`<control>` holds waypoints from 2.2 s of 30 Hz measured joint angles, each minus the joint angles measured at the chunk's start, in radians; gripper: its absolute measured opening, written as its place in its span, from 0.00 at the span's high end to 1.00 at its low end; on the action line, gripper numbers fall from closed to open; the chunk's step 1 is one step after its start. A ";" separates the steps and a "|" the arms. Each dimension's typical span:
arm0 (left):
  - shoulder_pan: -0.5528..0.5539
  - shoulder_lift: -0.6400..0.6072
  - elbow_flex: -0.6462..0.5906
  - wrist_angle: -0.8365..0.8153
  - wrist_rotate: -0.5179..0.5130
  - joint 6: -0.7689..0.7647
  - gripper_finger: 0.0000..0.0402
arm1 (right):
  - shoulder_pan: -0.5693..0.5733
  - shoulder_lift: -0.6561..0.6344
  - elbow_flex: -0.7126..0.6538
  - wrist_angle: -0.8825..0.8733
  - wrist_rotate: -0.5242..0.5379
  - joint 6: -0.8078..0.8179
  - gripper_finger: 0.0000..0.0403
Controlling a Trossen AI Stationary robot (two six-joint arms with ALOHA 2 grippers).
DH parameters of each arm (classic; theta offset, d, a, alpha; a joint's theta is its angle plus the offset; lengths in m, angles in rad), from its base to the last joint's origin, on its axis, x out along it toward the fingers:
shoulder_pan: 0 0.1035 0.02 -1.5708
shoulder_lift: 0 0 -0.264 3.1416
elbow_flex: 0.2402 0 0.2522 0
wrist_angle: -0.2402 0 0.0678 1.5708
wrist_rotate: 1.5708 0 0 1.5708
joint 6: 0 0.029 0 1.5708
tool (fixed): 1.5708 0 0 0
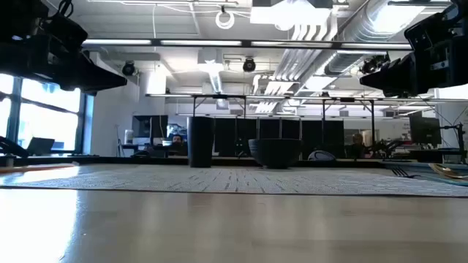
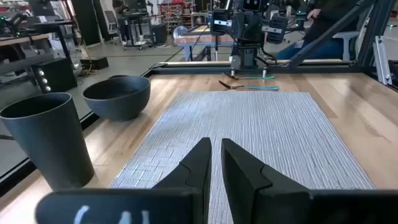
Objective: Pick & Place Utensil
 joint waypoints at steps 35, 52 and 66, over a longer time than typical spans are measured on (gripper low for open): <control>0.000 0.000 0.000 0.000 0.000 0.000 0.91 | 0.000 0.000 0.000 0.000 0.000 0.000 0.97; 0.000 0.000 0.000 0.004 0.000 0.000 0.91 | 0.000 0.000 0.000 0.000 0.000 0.000 0.97; 0.000 0.000 0.000 0.039 -0.002 -0.055 0.91 | 0.000 0.000 0.000 0.000 0.000 0.000 0.97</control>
